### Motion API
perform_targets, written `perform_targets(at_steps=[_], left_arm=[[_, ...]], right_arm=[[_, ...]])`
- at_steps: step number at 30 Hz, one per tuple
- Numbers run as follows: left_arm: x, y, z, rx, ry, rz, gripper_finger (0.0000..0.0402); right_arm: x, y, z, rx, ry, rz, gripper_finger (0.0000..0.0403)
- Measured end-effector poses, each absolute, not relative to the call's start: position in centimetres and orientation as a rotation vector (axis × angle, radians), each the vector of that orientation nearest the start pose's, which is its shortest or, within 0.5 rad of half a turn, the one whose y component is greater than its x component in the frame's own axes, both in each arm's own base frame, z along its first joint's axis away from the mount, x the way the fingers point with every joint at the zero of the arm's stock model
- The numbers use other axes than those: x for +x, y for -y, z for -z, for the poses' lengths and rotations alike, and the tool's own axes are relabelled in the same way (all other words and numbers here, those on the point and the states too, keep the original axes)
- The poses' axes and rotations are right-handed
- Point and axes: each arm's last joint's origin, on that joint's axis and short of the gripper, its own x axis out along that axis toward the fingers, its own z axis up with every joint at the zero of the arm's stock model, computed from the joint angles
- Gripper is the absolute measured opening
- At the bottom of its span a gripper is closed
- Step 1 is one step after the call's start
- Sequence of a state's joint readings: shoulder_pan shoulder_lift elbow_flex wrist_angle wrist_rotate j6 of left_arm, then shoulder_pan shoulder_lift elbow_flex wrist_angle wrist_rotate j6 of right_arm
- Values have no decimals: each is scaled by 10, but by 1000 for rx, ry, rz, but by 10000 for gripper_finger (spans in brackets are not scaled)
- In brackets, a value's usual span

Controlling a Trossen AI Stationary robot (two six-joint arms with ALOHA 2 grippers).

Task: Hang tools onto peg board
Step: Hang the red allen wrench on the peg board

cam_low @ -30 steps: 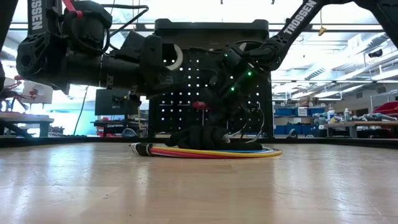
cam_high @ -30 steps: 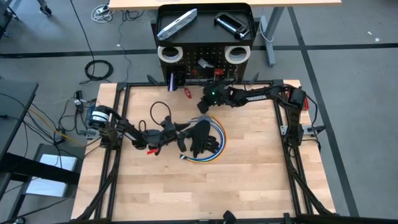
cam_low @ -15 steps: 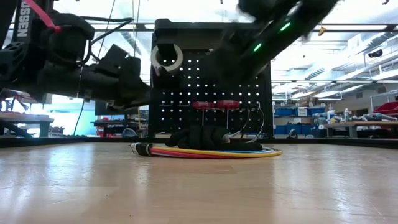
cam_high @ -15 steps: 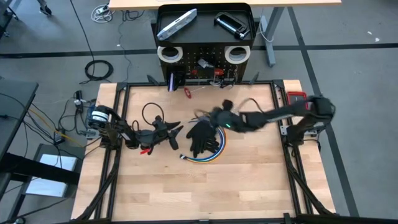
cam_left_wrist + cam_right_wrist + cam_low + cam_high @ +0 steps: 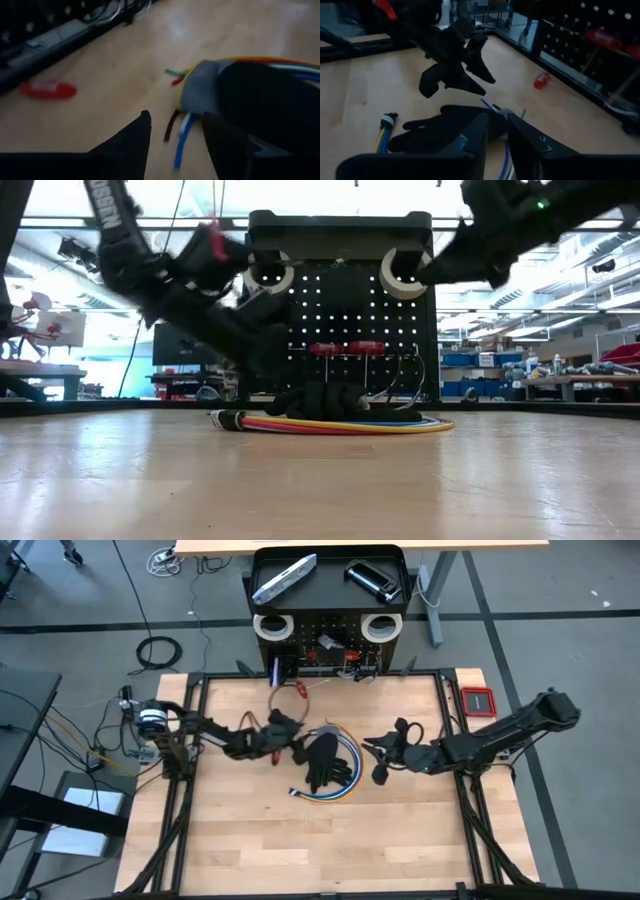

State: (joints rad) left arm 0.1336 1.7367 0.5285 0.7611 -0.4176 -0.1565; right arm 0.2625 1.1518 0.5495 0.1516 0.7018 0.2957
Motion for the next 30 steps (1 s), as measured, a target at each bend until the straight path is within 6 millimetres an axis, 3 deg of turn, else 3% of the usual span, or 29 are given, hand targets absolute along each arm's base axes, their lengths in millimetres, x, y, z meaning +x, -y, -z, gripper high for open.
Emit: perform_targets(at_steps=[3, 6, 12, 16, 21, 25, 30], left_arm=[[310, -46, -133, 5, -412, -635, 186], [323, -45, -150, 89, -395, -801, 178], [343, -63, -167, 135, -537, -928, 146], [365, -68, -183, 208, -718, -875, 102], [392, -72, -196, 357, -969, -735, 13], [402, -71, -196, 413, -1017, -694, 7], [398, -41, -215, 433, -963, -666, 4]], right_arm=[[219, -39, -206, 95, -335, 515, 83], [216, -35, -192, 78, -376, 545, 81], [219, -28, -178, 60, -420, 583, 81], [223, -25, -171, 53, -439, 599, 81], [228, -25, -161, 40, -465, 607, 78], [232, -26, -156, 45, -460, 608, 78], [245, -11, -153, 70, -405, 639, 75]])
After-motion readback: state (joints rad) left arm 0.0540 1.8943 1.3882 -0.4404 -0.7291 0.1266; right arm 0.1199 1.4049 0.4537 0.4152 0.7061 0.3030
